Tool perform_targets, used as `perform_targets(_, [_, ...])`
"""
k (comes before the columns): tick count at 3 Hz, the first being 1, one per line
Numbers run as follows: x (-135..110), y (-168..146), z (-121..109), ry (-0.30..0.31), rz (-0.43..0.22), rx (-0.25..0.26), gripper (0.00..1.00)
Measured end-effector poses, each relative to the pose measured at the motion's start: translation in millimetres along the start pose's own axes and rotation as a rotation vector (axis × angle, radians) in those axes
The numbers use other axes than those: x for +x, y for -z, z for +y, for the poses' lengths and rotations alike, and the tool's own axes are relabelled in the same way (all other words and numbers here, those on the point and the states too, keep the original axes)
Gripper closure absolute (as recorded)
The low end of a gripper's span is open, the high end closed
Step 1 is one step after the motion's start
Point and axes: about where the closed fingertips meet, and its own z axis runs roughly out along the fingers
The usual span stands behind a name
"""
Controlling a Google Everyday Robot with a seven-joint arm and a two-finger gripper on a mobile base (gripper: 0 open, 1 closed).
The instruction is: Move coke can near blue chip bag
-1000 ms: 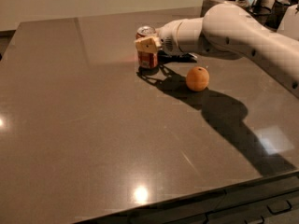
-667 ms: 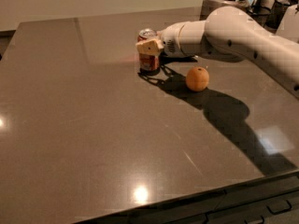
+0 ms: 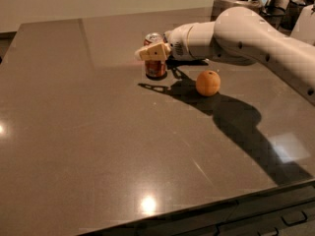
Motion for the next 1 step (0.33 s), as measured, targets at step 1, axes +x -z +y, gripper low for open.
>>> perform_targets(1, [0.0,-0.1,0.1,0.0,0.0,0.0,0.0])
